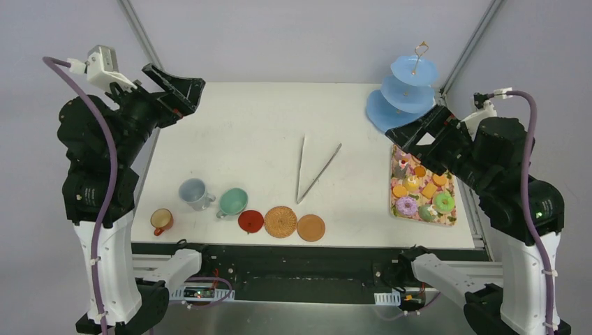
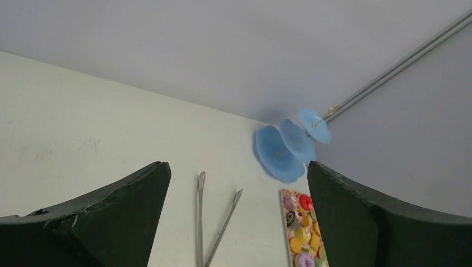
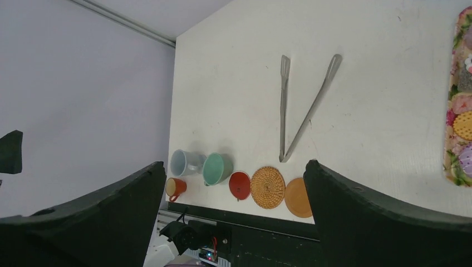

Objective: Serve the afternoon tea

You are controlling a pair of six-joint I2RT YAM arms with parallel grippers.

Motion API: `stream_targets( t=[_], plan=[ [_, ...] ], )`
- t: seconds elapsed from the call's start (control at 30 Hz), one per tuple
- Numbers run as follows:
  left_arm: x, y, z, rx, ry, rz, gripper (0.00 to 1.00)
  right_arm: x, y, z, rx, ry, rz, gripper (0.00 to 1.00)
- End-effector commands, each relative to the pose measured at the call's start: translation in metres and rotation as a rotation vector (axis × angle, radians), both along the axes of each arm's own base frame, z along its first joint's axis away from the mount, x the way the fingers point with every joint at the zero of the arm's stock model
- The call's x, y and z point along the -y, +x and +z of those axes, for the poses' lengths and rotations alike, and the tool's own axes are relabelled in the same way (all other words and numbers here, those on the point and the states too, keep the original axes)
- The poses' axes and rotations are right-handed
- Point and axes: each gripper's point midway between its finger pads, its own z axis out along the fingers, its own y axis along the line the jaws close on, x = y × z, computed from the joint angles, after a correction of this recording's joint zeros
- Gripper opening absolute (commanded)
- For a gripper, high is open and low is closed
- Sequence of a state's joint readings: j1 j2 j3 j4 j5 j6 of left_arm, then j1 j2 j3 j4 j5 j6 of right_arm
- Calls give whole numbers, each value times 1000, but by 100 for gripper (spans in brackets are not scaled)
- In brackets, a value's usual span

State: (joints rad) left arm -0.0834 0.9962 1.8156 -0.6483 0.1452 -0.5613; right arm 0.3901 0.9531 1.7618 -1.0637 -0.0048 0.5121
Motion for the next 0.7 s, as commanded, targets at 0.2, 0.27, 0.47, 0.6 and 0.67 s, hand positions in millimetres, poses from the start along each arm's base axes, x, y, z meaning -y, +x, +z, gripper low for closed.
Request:
stream_targets(
  t=[0.2,0.27,0.47,0.6,0.67],
  plan=[
    [23,3,-98,-308,-2,-137,100,-21,19,-76,-234,-78,78,99],
    [31,1,-119,-364,-18,-183,100,-30,23,-102,-326,-82,102,99],
    [42,-13,-175,-524,-8,-266,100,-72,37,-174,-509,-25,110,99],
    [49,-32,-203,-571,18,-314,100,-112,45,-225,-585,-103,51,99],
    [54,-41,-213,-590,28,-344,100,-136,49,-247,-590,-139,9,99]
  ],
)
